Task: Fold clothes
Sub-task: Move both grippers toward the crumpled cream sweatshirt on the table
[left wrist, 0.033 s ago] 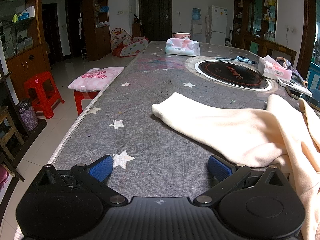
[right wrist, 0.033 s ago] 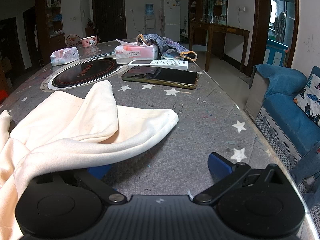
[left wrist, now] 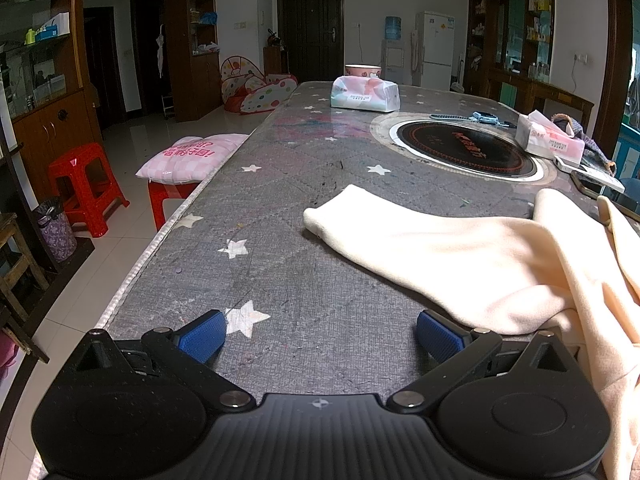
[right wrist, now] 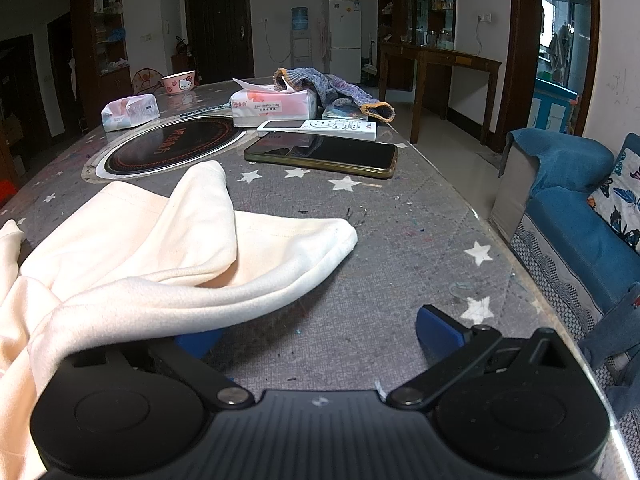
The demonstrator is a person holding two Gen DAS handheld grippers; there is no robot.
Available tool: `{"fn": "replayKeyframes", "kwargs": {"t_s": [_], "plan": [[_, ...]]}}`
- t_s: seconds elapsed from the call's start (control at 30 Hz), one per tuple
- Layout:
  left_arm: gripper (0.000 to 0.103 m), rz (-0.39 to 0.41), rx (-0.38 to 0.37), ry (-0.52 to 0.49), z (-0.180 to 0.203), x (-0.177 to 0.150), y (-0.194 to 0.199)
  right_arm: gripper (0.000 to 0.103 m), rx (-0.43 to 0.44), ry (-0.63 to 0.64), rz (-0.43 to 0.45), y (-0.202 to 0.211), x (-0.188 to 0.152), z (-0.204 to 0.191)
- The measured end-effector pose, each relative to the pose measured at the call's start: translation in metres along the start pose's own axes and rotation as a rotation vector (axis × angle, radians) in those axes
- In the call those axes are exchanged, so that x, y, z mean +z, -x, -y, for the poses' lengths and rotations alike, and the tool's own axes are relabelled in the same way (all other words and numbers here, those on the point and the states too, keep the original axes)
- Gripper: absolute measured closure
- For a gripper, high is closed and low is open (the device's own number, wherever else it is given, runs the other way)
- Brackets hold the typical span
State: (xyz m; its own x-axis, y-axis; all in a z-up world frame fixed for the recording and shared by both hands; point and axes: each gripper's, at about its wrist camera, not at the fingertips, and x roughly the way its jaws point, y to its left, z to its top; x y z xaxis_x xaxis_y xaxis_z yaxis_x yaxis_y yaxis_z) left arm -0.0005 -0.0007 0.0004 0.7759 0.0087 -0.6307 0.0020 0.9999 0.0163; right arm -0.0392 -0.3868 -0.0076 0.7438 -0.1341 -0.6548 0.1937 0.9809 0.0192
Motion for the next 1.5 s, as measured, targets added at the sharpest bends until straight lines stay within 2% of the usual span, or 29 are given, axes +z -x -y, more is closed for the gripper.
{"fn": "replayKeyframes", "kwargs": {"t_s": [0.2, 0.3, 0.57, 1.03, 1.13, 1.23, 1.5], "plan": [[0.0, -0.007, 0.006, 0.002, 0.002, 0.0, 0.002, 0.0, -0.026, 0.003, -0.034, 0.009, -0.001, 0.003], [0.0, -0.01, 0.009, 0.002, 0.003, 0.0, 0.003, 0.0, -0.029, 0.003, -0.024, 0.023, -0.007, 0.012], [0.0, -0.014, 0.009, 0.013, 0.008, -0.006, 0.029, 0.0, -0.013, 0.026, -0.04, 0.056, -0.011, 0.01], [0.0, -0.056, 0.004, 0.053, 0.02, -0.016, 0.081, 0.0, 0.055, 0.043, 0.006, 0.095, -0.032, -0.013], [0.0, -0.042, 0.012, 0.041, 0.026, -0.018, 0.093, 0.0, 0.079, 0.021, 0.016, 0.102, -0.037, -0.017], [0.0, -0.041, 0.017, 0.034, 0.031, -0.019, 0.099, 0.0, 0.119, 0.007, 0.005, 0.107, -0.039, -0.019], [0.0, -0.053, 0.008, 0.038, 0.042, -0.027, 0.112, 0.0, 0.136, 0.028, 0.01, 0.119, -0.047, -0.031]]}}
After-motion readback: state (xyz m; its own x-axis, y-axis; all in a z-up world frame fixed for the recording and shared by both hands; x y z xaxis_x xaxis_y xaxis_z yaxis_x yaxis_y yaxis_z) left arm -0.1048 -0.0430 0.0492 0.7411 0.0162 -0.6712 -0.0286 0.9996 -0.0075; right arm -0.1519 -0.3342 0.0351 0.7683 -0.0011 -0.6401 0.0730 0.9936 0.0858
